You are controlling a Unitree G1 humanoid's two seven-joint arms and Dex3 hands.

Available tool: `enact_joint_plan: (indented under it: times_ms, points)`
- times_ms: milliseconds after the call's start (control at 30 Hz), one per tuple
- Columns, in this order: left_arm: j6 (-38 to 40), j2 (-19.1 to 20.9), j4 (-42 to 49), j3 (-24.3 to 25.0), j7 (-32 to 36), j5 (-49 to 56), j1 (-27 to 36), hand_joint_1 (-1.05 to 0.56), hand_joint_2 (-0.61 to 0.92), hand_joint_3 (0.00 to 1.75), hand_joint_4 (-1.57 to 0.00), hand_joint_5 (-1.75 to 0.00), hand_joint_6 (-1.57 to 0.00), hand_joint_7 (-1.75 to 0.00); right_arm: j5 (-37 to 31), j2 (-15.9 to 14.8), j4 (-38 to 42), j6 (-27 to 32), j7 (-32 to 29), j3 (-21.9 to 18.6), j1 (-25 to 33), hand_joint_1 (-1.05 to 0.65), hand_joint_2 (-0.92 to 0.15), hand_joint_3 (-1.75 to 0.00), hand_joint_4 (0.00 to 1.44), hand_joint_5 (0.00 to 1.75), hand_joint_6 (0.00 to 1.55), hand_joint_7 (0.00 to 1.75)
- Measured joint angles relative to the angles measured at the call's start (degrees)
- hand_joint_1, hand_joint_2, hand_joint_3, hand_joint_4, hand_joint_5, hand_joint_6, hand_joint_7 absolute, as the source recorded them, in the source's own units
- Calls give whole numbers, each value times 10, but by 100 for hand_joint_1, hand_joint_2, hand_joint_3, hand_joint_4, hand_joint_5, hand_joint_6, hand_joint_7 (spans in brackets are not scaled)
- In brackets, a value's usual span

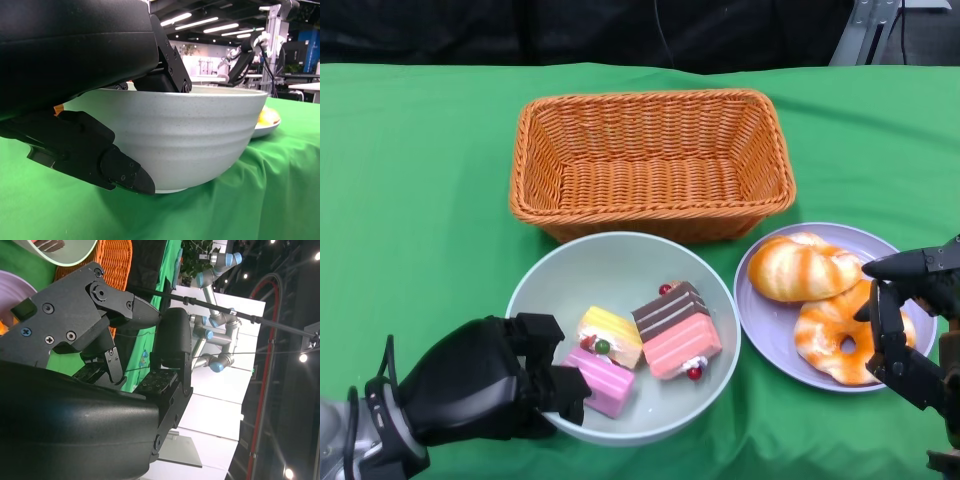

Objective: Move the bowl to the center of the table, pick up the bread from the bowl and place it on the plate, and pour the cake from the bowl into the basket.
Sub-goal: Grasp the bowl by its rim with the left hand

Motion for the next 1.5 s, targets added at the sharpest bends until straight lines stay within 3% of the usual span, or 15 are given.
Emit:
enact_joint_plan:
  times_ms: [133, 300, 433, 500, 600, 700, 767, 867, 967, 1100, 1300, 1333, 1400, 1500]
  points:
    - [-13, 10, -10, -1, 2, 0, 0, -13, 80, 1, -75, -162, -79, -133, 2, 0, 2, -1, -1, 0, 0, -17, -56, -94, 73, 156, 71, 117]
    - [-34, 36, -40, 2, 4, -1, 0, -18, 79, 0, -81, -151, -91, -107, -6, 0, 9, -2, -9, -3, 0, -15, -61, -85, 73, 155, 71, 116]
    - [-56, 52, -64, 15, 4, -5, 4, -19, 78, 0, -88, -137, -105, -76, -19, 1, 9, -2, -16, -4, 0, -15, -62, -84, 73, 155, 71, 115]
    - [-69, 60, -81, 27, 4, -7, 9, -16, 81, 1, -86, -141, -109, -71, -19, 1, 12, -2, -16, -4, 0, -14, -64, -80, 71, 156, 70, 115]
    - [-83, 70, -110, 46, 5, -16, 20, -11, 84, 2, -83, -148, -108, -75, -19, 0, 23, -3, -14, -3, -1, -13, -64, -77, 71, 156, 70, 114]
    - [-92, 73, -139, 70, 5, -27, 31, -7, 87, 2, -89, -137, -107, -78, -19, 0, 29, -2, -11, 0, 0, -15, -65, -74, 70, 156, 70, 115]
    - [-95, 74, -153, 86, 5, -29, 36, -7, 87, 2, -90, -135, -106, -79, -18, 0, 29, 0, -8, 4, 0, -15, -65, -73, 69, 156, 70, 115]
    - [-102, 74, -168, 104, 2, -32, 40, -11, 83, 1, -89, -139, -97, -98, -18, 0, 33, 0, -6, 7, 0, -17, -66, -66, 72, 157, 73, 113]
    - [-110, 73, -182, 125, 1, -46, 40, -11, 86, 2, -91, -133, -96, -98, -18, 0, 39, 0, -4, 9, -1, -17, -67, -66, 72, 157, 73, 113]
    - [-112, 64, -186, 149, -4, -53, 40, -8, 91, 7, -92, -130, -89, -111, -16, 0, 45, 1, 3, 12, -2, -18, -68, -64, 73, 156, 73, 113]
    - [-127, 44, -186, 170, -28, -76, 39, -4, 89, 11, -91, -130, -88, -114, -14, 0, 45, 12, 19, 24, 0, -17, -67, -64, 74, 153, 72, 112]
    - [-130, 41, -185, 174, -35, -85, 39, -3, 82, 25, -91, -132, -88, -115, -13, 0, 45, 12, 21, 26, 0, -17, -66, -67, 74, 153, 72, 113]
    - [-133, 32, -184, 182, -48, -97, 39, -2, 53, 81, -89, -135, -86, -116, -13, 0, 51, 9, 24, 28, 0, -17, -61, -76, 77, 151, 73, 113]
    - [-133, 18, -182, 194, -68, -114, 37, -4, 45, 100, -87, -139, -83, -120, -13, 0, 63, 9, 27, 31, 0, -16, -57, -87, 78, 150, 72, 116]
